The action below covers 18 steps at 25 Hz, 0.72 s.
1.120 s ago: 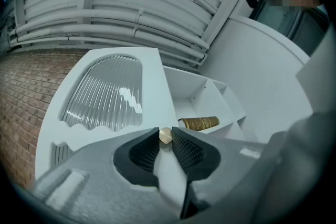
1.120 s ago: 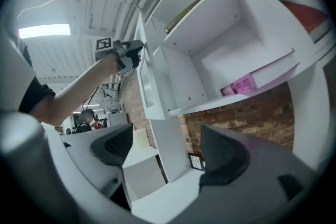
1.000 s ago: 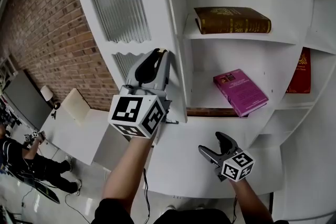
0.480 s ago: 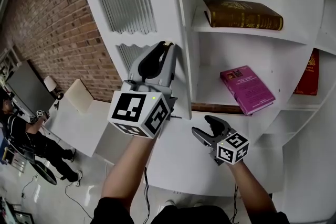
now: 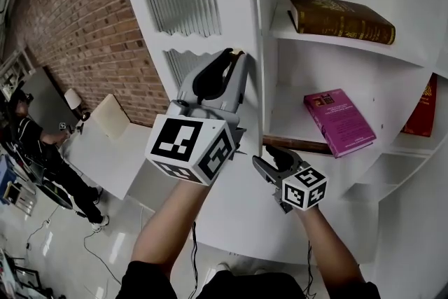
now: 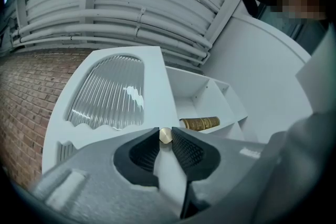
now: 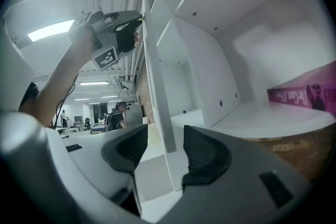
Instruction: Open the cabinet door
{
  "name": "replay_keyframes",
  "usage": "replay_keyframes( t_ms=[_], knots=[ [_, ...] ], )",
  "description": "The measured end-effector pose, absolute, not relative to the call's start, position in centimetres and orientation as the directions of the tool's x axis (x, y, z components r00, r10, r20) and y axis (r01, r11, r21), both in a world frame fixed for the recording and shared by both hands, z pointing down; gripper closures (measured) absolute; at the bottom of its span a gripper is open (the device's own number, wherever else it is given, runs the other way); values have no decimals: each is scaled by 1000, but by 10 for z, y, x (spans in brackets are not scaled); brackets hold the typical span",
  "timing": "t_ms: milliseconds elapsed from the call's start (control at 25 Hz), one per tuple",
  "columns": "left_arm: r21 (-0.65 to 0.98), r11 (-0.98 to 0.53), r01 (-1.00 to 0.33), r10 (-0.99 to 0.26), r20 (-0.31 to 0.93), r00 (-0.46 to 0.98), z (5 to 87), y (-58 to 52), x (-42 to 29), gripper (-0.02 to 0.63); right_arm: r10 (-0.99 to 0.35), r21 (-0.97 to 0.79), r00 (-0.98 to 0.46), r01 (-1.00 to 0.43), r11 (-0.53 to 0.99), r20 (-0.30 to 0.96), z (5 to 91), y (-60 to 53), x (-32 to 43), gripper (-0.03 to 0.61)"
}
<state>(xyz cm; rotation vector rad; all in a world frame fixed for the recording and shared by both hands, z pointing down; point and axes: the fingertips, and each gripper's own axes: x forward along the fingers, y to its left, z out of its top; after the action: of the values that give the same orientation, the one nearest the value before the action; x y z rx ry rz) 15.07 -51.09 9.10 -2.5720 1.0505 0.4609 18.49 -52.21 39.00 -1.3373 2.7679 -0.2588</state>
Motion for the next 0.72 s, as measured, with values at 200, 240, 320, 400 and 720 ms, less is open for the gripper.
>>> replay_keyframes(
  t_ms=[200, 240, 320, 400, 720],
  knots=[
    [-176, -673, -719, -615, -407, 675, 92, -511, 151, 531, -768, -168, -640, -760, 628, 22, 389, -527, 178, 435],
    [-178, -671, -719, -617, -404, 676, 92, -511, 151, 531, -772, -163, -636, -764, 624, 25, 390, -528, 177, 450],
    [-182, -668, -722, -621, -399, 675, 92, -512, 152, 532, -780, -149, -625, -775, 614, 32, 391, -531, 179, 484],
    [-181, -667, -723, -625, -391, 675, 91, -512, 152, 531, -781, -139, -623, -777, 614, 36, 390, -531, 180, 494],
    [-168, -662, -730, -642, -375, 668, 92, -508, 149, 532, -779, -90, -624, -781, 618, 59, 390, -526, 177, 505]
  ],
)
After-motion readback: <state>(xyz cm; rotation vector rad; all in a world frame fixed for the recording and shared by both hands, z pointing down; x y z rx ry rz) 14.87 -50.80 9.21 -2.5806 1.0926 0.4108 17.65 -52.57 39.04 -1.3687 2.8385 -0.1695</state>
